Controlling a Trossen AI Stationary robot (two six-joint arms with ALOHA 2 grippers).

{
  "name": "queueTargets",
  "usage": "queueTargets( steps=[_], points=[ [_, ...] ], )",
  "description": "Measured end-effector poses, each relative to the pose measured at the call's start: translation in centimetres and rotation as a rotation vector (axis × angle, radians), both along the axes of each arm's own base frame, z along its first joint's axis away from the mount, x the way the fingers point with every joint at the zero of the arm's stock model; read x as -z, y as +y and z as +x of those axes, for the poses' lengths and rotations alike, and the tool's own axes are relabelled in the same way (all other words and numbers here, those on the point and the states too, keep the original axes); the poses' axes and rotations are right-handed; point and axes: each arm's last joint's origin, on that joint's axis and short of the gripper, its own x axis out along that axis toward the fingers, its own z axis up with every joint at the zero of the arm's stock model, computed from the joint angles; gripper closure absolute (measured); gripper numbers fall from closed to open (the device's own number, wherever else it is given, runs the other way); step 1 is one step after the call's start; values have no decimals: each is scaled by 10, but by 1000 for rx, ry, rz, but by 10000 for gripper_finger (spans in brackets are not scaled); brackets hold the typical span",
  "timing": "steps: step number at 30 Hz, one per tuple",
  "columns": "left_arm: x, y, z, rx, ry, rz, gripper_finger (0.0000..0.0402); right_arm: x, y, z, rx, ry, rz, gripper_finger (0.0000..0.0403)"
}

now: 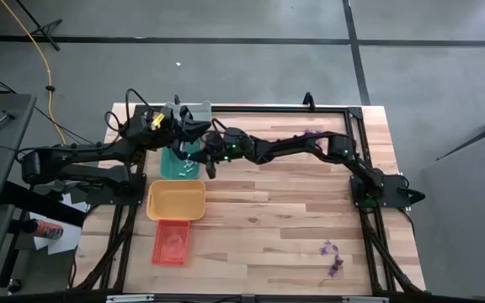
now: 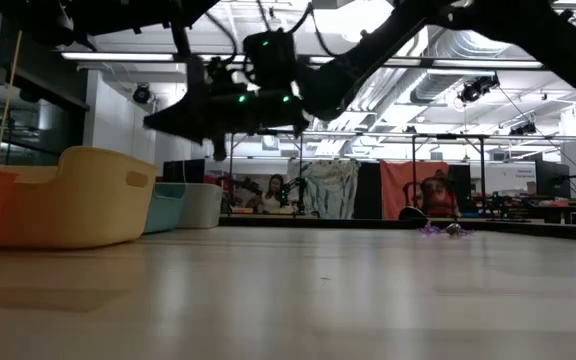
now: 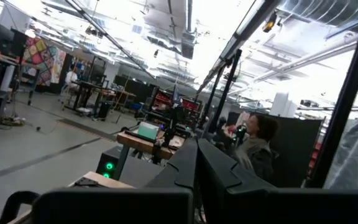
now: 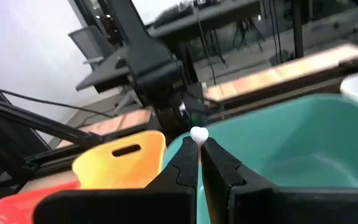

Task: Sort Halloween decoration
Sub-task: Put the white bone toy in the green bin, then put the black skull toy in the white bin

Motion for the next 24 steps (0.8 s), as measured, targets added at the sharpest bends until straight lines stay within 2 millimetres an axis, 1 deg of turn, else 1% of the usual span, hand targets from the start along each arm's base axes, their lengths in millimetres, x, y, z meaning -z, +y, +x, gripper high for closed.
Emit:
queueTargets(
  steps=[3,6,9,12,15,24],
  points=[
    [0,0,0,-2,-1,0,402,12,-2,9,4,44,38,402],
    [0,0,0,-1,-1,-1,402,19,-3,14,20,72,71,402],
    [0,0,0,-3,1,4,402,21,-4,15,70,86,87,402],
    [0,0,0,-4,4,7,402,22,-3,14,74,98,88,395],
    [0,0,0,-4,4,7,402,22,-3,14,74,100,89,370],
    [0,0,0,-4,4,7,401,24,-3,14,64,113,122,262]
  ],
)
